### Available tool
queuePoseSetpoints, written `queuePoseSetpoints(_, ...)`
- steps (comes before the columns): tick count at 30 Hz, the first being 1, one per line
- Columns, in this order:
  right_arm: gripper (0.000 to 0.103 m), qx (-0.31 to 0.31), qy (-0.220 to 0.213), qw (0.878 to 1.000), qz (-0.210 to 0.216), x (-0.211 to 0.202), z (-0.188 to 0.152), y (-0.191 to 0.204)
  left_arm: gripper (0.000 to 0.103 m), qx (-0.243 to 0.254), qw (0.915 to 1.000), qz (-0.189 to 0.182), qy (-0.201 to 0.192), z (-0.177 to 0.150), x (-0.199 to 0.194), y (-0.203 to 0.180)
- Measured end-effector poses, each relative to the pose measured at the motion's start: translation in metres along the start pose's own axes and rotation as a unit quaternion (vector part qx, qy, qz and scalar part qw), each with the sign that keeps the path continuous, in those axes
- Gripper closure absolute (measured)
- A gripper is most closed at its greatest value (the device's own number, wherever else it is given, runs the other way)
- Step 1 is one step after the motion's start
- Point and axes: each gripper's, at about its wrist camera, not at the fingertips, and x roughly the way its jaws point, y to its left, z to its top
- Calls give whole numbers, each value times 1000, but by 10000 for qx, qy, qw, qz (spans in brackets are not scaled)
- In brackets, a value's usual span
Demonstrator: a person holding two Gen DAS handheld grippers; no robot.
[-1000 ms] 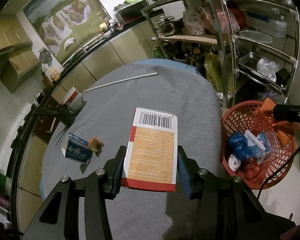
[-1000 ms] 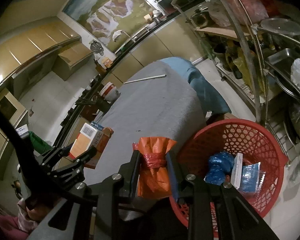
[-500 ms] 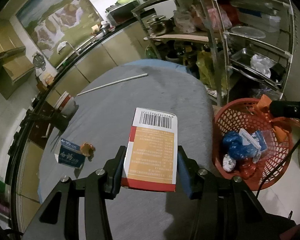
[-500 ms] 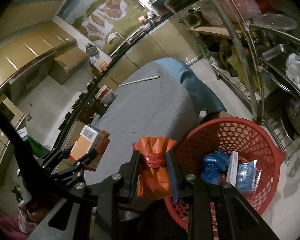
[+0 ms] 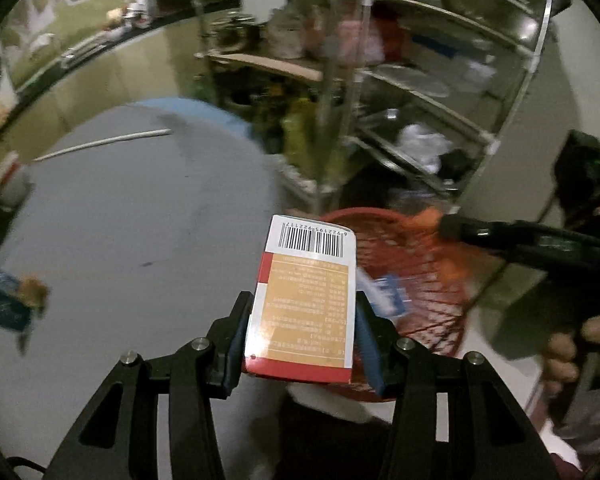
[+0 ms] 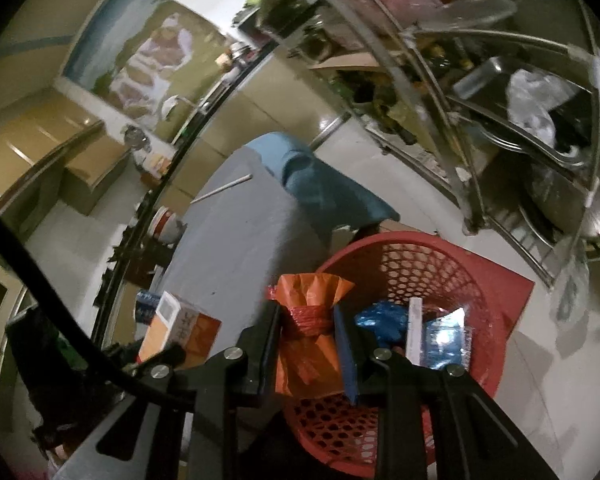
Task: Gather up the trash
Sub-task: 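Open both tools over the red basket to drop the bag and box, then move both open tools back toward the toothpaste box and orange peel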
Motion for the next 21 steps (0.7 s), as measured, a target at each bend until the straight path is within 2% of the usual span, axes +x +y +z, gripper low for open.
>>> queuePoseSetpoints(2,72,164,50,9999,22,1,2,-5,52,98,9995,-285,51,1,4,-9)
queuePoseSetpoints(5,71,326,100,9994,-88,0,3,-10,42,203,9992,-306,145,-2,8,-15)
queuePoseSetpoints(7,67,368,52,9993,-85,-3,4,-12,42,174,9993,-300,133,-5,7,-11)
queuePoseSetpoints(9,59,345,-15,9993,-122,-7,4,-10,42,77,9997,-194,131,-8,4,-2)
queuePoseSetpoints(11,43,286,-109,9995,-121,-10,5,-6,42,-48,9999,-77,85,-14,0,10)
queuePoseSetpoints(17,43,-106,-67,9999,-80,-2,3,23,42,-457,9980,427,-118,-44,-25,50)
queuePoseSetpoints(21,43,-346,93,9993,-46,9,-3,43,42,-871,9920,870,-293,-77,-49,86)
